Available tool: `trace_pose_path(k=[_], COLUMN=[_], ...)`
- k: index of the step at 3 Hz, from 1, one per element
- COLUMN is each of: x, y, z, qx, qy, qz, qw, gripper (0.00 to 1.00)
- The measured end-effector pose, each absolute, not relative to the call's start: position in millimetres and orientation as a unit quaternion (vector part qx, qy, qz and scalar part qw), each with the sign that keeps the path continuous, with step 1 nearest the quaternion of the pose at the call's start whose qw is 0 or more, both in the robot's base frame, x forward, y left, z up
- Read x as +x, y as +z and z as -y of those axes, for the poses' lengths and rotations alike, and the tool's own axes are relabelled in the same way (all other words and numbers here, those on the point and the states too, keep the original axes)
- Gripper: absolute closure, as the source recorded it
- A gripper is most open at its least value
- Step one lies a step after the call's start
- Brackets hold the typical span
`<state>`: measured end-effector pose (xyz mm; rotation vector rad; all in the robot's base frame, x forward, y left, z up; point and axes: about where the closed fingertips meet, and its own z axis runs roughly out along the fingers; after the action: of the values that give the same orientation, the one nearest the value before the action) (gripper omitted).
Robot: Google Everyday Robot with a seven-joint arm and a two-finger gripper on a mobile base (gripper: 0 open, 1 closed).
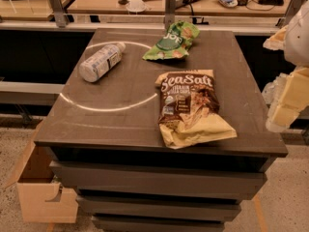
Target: Move blue plastic bottle near green rice chip bag
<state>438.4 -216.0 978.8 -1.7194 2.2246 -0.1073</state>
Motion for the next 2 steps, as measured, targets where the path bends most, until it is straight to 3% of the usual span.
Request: trace_pose_path(k=[1, 2], x=[438, 455], y=[979, 983], z=[216, 183], qx=[-0.603, -0.661], qy=[-0.038, -0.012], qz=[-0.780, -0.726], qw=[0.163, 0.187], gripper=[0.00, 0.00])
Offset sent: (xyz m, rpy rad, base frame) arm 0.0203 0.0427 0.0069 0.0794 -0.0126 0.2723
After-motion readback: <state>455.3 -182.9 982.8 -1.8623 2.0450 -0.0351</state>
